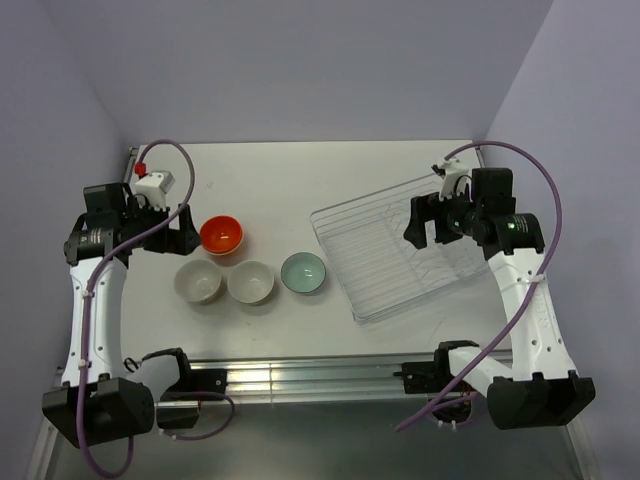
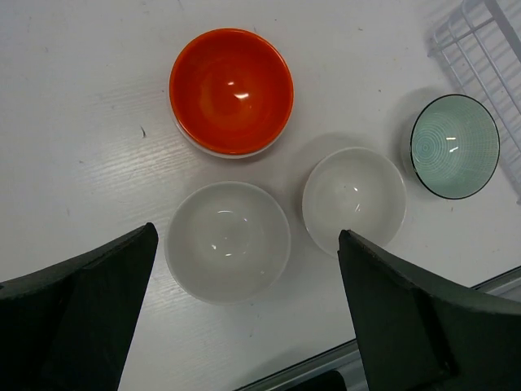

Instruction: Load the bowls into the dish rack

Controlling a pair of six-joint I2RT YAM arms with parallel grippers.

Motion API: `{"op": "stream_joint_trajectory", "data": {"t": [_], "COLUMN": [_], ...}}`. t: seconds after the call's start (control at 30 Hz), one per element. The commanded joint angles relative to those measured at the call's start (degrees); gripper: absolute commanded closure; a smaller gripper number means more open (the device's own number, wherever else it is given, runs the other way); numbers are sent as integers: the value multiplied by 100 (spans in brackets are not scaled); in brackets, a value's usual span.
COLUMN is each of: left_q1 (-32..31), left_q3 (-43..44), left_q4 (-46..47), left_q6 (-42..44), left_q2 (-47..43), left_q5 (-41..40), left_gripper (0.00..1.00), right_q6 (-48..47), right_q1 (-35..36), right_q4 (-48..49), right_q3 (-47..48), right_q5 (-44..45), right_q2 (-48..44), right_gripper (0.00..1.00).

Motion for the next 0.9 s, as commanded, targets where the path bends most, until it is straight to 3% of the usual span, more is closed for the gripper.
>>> {"op": "stream_joint_trajectory", "data": {"t": [0.0,0.13,0.3,0.5,0.67,0.87], "left_q1": [-17,18,438,545,571,230], "left_q3": [18,62,132,97,280,677], "left_q4": [116,-102,-375,-524,-69,573], "left_q6": [152,485,1048,1408,1216,381], "left_q2": [53,500,984,1414,1546,2241], "left_q5": [63,-359,-131,-510,-238,-517], "left_gripper": [1,1,1,5,7,33], "right_q6": [-92,-84,-101,-84,-49,-22], "right_q1": [19,19,28,19,28,28], "right_q4": [9,36,18,97,168,203], "right_q3": [210,219,192,105,-1,-18], "right_q5": [-183,-297,-455,-569,-666,-649], "right_q2": [81,195,336,415,459,486], "right_gripper": [0,0,0,0,0,0]}}
